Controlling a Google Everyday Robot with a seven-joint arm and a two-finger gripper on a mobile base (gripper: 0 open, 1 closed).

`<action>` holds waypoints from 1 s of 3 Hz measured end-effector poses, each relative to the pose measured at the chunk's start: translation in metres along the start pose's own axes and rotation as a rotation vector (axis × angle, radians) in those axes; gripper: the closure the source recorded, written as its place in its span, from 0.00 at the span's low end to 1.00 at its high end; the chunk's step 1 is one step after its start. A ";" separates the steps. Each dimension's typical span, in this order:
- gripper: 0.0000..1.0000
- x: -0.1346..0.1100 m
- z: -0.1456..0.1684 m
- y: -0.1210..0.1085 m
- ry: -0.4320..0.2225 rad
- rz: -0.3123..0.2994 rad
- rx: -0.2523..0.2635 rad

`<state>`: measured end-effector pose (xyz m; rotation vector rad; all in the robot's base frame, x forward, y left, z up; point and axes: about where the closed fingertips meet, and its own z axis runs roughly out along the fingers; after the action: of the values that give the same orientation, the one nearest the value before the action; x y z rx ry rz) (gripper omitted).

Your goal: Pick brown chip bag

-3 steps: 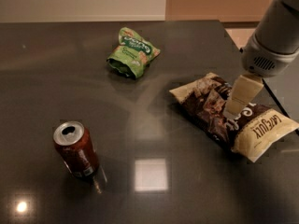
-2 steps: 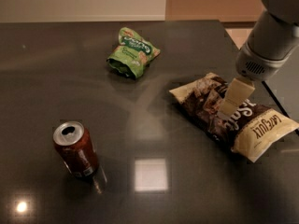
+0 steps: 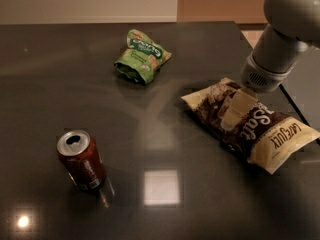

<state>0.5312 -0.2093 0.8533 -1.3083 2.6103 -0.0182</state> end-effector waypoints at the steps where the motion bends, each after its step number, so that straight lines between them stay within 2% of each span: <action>1: 0.15 -0.010 0.010 0.008 -0.013 -0.006 -0.025; 3: 0.61 -0.024 0.005 0.021 -0.049 -0.024 -0.058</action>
Offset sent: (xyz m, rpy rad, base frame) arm 0.0013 0.0342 -0.0111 0.0732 0.0231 0.0388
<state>0.5293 -0.1774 0.8511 -1.3416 2.5717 0.0853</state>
